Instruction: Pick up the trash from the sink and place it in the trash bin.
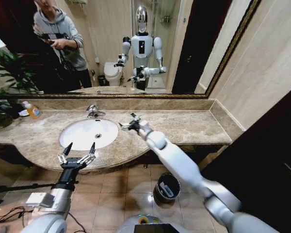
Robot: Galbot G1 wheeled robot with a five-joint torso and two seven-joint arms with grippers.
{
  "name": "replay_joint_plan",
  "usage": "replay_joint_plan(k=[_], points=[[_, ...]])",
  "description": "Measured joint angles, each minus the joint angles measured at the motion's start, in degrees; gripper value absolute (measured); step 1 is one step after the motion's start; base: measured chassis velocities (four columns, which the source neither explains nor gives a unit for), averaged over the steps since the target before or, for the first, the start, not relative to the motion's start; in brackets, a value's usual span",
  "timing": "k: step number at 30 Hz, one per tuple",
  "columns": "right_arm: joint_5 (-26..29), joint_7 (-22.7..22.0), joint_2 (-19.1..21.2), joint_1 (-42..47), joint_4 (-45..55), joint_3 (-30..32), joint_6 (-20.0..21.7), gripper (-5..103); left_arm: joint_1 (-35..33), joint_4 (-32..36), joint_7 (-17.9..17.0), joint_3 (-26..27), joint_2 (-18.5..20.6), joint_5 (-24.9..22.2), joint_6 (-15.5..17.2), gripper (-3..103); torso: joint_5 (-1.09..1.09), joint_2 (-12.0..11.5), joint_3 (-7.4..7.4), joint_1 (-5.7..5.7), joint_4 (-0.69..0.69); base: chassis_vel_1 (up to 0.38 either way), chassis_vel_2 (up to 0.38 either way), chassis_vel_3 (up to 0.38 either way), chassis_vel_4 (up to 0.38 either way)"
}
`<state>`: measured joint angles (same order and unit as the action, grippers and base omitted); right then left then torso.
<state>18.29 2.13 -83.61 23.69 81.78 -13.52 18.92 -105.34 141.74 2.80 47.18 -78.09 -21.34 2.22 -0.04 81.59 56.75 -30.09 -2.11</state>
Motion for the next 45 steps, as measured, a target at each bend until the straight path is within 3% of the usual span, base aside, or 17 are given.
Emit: replay_joint_plan(k=[4, 8, 22, 35, 42, 44, 45], points=[[-1.3, 0.0, -4.7, -3.5, -6.5, -0.3, -1.1, 100, 0.0, 0.0, 0.0, 0.0, 0.0, 0.0, 0.0, 100, -0.01, 0.0, 0.0, 0.0, 0.01, 0.0, 0.0, 0.0, 0.0], [-4.3, 0.0, -8.8, -6.9, -17.6, 1.4, -5.0, 100, 0.0, 0.0, 0.0, 0.0, 0.0, 0.0, 0.0, 100, 0.02, 0.0, 0.0, 0.0, -0.01, 0.0, 0.0, 0.0, 0.0], [-8.4, -0.2, -8.7, -7.5, -30.3, 10.8, -9.9, 100, 0.0, 0.0, 0.0, 0.0, 0.0, 0.0, 0.0, 100, 0.04, 0.0, 0.0, 0.01, 0.01, 0.0, 0.0, 0.0, 0.0], [-8.3, 1.4, -8.6, -8.6, -37.5, 12.9, -12.0, 103, 0.0, 0.0, 0.0, 0.0, 0.0, 0.0, 0.0, 100, 0.04, 0.0, 0.0, 0.0, 0.01, 0.0, 0.0, 0.0, 0.0], [-8.4, 2.7, -8.6, -8.7, -40.1, 13.9, -14.0, 74, 0.0, 0.0, 0.0, 0.0, 0.0, 0.0, 0.0, 100, 0.04, 0.0, 0.0, 0.0, 0.0, 0.0, 0.0, 0.0, 0.0], [-8.4, 2.8, -8.5, -8.7, -40.3, 14.0, -14.0, 74, 0.0, 0.0, 0.0, 0.0, 0.0, 0.0, 0.0, 100, 0.04, 0.0, 0.0, 0.0, 0.01, 0.0, 0.0, 0.0, 0.0], [-8.4, 3.1, -8.5, -8.6, -40.4, 14.2, -14.1, 69, 0.0, 0.0, 0.0, 0.0, 0.0, 0.0, 0.0, 100, 0.04, 0.0, 0.0, 0.0, 0.01, 0.0, 0.0, 0.0, 0.0]])
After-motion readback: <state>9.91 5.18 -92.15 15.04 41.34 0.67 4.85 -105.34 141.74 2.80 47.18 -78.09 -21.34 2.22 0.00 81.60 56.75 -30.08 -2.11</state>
